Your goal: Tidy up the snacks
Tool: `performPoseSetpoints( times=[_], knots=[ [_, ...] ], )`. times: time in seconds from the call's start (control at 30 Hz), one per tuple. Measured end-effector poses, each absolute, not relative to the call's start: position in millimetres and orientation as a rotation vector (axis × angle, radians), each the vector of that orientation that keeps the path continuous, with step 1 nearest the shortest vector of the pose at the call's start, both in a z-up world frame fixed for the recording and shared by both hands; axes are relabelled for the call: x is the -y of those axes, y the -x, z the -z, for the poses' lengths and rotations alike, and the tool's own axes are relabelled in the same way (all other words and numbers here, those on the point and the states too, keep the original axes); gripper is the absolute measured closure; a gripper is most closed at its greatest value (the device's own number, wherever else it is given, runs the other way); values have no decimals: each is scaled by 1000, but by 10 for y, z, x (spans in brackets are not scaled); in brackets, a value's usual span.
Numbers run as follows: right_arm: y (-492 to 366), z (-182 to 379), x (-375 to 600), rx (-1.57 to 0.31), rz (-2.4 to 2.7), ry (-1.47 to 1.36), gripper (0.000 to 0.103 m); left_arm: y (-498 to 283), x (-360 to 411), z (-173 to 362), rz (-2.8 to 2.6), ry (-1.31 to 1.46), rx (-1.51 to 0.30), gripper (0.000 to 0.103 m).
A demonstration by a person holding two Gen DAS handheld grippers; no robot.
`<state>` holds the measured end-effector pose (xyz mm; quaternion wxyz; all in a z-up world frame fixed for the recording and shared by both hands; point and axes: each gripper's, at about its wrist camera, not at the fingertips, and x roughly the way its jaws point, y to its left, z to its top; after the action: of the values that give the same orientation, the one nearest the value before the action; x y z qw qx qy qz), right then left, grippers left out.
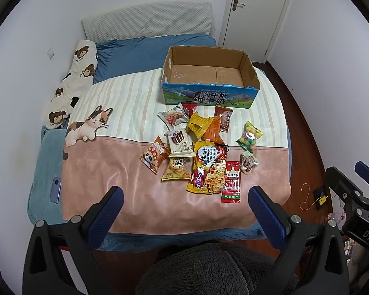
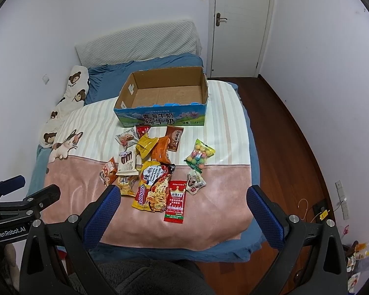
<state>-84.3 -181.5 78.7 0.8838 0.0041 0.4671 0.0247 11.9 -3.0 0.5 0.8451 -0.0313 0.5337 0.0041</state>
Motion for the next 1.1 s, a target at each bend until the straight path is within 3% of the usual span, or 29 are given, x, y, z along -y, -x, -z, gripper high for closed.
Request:
performPoseSetpoints(
  times=[0.9, 1.1],
  knots=[
    [753, -725, 1788, -992, -73, -27, 0, -194, 38, 20, -5, 65, -1128, 0],
    [565, -443, 1802, -1016, -65, -68, 0, -342, -129, 284, -102, 30, -1078, 0]
  ],
)
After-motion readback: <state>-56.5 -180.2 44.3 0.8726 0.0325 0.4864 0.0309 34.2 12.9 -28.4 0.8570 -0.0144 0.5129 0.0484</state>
